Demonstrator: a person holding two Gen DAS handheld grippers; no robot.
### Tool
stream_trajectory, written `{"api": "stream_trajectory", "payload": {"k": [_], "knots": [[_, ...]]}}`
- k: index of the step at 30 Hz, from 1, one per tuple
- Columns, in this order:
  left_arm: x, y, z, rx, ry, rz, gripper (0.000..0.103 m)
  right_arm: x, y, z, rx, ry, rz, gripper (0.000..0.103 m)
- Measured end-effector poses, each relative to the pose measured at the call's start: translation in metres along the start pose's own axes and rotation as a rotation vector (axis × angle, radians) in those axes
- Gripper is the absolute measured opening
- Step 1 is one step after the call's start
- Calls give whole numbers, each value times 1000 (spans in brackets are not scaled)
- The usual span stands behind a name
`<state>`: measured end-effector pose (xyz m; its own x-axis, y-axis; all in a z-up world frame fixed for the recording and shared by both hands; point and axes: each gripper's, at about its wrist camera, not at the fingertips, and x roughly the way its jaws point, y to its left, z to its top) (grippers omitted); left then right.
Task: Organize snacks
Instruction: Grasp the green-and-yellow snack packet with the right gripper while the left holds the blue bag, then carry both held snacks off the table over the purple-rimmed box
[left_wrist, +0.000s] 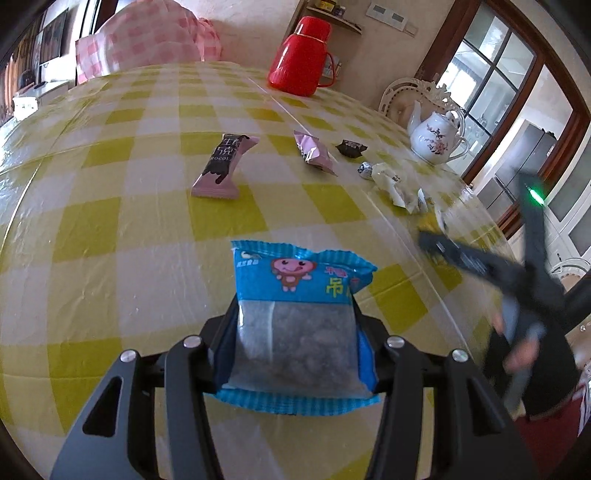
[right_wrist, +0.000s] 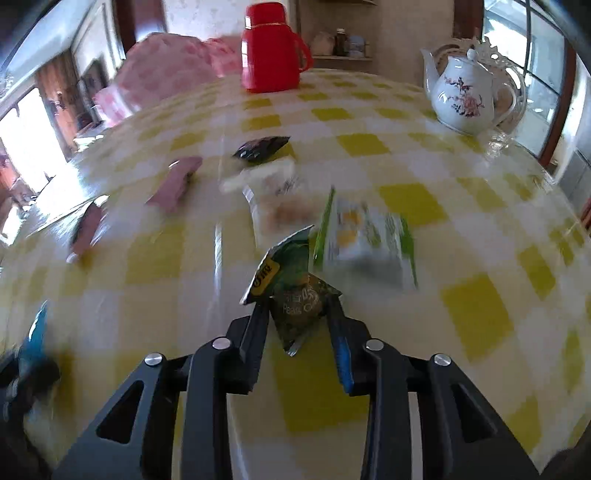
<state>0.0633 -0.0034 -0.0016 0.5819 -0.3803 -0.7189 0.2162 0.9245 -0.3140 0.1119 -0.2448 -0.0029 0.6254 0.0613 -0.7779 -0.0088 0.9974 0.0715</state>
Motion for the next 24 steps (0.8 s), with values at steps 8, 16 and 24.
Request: {"api": "stream_trajectory", "payload": {"k": [8, 16, 24], "knots": [[0, -1, 0, -3, -1, -4, 53, -85, -6, -70, -24, -110, 144, 29], [0, -2, 0, 0, -1, 2, 52, -102, 3, -102, 17, -128, 191, 29], [-18, -16, -18, -1, -5, 110, 50, -101, -9, -104, 75, -122, 226, 29]]}}
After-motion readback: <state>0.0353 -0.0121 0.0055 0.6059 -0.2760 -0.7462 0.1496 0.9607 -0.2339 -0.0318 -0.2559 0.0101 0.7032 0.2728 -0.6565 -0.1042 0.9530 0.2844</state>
